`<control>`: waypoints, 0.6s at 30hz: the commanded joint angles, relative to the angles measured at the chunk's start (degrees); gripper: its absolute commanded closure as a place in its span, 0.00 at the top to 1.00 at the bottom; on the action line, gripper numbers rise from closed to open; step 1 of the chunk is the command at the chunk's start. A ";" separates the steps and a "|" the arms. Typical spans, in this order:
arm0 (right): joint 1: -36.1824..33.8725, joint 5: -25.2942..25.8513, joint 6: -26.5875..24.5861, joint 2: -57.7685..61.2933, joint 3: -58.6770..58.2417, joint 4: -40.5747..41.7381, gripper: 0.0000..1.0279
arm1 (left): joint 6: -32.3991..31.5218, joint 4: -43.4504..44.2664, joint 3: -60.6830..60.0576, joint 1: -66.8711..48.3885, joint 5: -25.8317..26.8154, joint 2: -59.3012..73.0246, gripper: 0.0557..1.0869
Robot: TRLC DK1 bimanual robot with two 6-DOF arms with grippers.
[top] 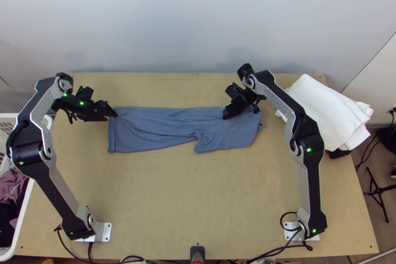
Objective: Fold the t-shirt
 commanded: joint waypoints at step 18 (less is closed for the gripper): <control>-0.32 0.18 0.22 -0.03 0.67 -0.04 0.03 | 1.09 7.94 -11.69 -3.63 -6.04 -3.27 0.89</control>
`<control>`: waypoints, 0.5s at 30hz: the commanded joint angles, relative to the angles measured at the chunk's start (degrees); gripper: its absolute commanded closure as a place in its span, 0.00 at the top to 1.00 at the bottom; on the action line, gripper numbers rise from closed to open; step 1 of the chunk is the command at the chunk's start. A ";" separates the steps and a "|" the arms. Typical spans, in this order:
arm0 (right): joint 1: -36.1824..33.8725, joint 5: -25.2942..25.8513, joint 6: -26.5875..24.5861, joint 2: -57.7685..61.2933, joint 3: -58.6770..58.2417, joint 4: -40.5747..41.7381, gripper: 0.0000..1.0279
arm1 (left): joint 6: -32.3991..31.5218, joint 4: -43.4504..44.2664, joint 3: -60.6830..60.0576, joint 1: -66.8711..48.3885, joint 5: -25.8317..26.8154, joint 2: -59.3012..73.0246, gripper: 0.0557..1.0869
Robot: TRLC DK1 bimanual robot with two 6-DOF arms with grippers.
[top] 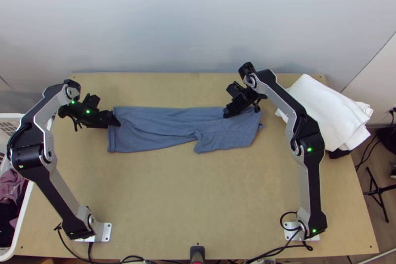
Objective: Fold the t-shirt
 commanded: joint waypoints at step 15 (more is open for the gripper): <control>1.15 0.29 0.46 -0.54 -1.02 -0.13 0.03 | -4.30 0.85 -0.62 -4.81 8.58 1.46 0.67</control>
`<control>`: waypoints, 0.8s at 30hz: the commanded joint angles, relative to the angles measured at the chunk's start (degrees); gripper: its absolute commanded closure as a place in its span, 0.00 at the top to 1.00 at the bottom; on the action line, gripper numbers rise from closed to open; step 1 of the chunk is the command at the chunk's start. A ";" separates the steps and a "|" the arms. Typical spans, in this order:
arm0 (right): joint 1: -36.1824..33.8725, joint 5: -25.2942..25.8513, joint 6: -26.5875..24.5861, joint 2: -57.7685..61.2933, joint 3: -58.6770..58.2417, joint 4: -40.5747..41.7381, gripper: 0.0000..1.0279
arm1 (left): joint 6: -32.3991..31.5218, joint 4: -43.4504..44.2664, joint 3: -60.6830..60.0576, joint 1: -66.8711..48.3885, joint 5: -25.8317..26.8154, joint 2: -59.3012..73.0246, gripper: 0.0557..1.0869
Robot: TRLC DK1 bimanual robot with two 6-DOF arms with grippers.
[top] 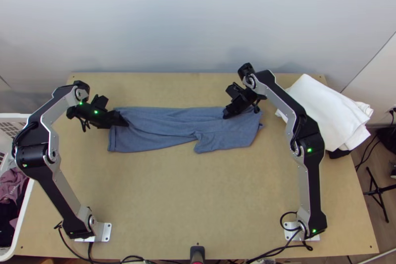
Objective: Fold the t-shirt
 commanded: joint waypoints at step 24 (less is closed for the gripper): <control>1.35 -0.96 3.27 -8.47 1.96 -6.70 0.04 | 2.39 -1.86 1.59 5.67 3.54 0.59 0.04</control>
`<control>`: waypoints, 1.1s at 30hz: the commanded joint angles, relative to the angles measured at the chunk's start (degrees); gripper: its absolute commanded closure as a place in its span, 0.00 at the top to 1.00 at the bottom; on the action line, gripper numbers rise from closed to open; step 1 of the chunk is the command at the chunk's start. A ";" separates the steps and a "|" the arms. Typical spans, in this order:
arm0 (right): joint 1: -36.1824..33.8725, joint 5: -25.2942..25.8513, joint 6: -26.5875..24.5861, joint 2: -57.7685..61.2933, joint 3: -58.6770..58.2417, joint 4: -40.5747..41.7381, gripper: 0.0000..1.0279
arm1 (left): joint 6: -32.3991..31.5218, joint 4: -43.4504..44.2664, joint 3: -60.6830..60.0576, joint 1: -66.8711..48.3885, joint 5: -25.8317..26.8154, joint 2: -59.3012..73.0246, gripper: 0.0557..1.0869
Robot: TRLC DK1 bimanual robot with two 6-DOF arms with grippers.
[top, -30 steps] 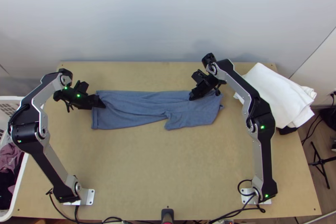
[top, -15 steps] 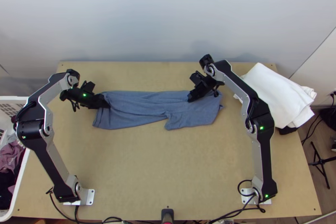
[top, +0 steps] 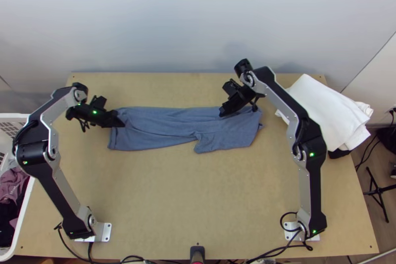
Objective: Fold the t-shirt
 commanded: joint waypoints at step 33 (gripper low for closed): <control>-4.90 -0.48 1.51 -13.98 -8.05 -4.30 0.04 | -10.01 -17.09 30.33 -23.78 10.04 1.83 0.04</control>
